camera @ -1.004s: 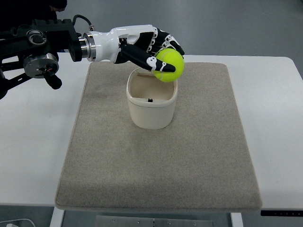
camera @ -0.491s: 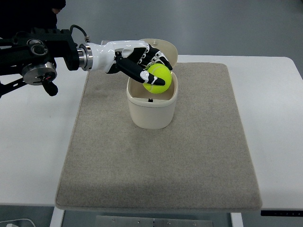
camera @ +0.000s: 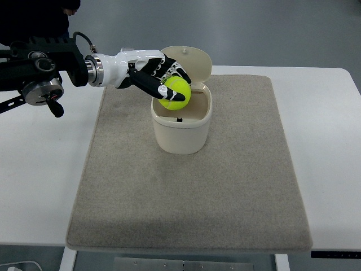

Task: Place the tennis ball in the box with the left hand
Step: 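Lower the held ball into the bin opening with the left hand, then open the left hand's fingers to release the ball into the bin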

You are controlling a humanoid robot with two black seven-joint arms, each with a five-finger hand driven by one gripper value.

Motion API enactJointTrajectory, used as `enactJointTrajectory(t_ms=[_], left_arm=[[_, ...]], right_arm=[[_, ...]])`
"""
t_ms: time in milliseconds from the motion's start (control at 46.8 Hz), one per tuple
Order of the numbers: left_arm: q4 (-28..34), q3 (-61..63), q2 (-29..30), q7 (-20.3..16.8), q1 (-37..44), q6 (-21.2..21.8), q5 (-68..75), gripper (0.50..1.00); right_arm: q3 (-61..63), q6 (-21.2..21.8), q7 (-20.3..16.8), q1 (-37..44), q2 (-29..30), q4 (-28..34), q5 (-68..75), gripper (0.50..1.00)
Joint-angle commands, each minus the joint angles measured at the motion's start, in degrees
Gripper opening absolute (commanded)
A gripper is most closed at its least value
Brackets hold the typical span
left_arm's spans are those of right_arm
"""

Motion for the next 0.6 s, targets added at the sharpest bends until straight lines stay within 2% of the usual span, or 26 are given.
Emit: enactJointTrajectory(t_ms=[0, 150, 171, 192, 299, 385, 577], left_arm=[[0.0, 0.0, -0.1, 0.0, 0.0, 0.1, 0.0, 0.5], [0.0, -0.1, -0.3, -0.3, -0.1, 1.3, 0.0, 0.5], [0.0, -0.1, -0.3, -0.4, -0.2, 2.1, 0.0, 0.52], [-0.1, -0.1, -0.3, -0.4, -0.1, 2.8, 0.0, 0.574], [-0.2, -0.1, -0.3, -0.4, -0.2, 4.4, 0.0, 0.767], [-0.2, -0.2, -0.4, -0.4, -0.2, 4.5, -0.1, 0.846], [-0.3, -0.2, -0.5, -0.3, -0.2, 4.7, -0.1, 0.855]], right_arm=[[0.0, 0.0, 0.0, 0.0, 0.0, 0.0, 0.0, 0.938], [0.0, 0.0, 0.0, 0.0, 0.0, 0.0, 0.0, 0.938], [0.0, 0.0, 0.0, 0.0, 0.0, 0.0, 0.0, 0.938], [0.0, 0.0, 0.0, 0.0, 0.0, 0.0, 0.0, 0.938], [0.0, 0.0, 0.0, 0.0, 0.0, 0.0, 0.0, 0.938], [0.0, 0.0, 0.0, 0.0, 0.0, 0.0, 0.0, 0.938], [0.0, 0.0, 0.0, 0.0, 0.0, 0.0, 0.0, 0.938]])
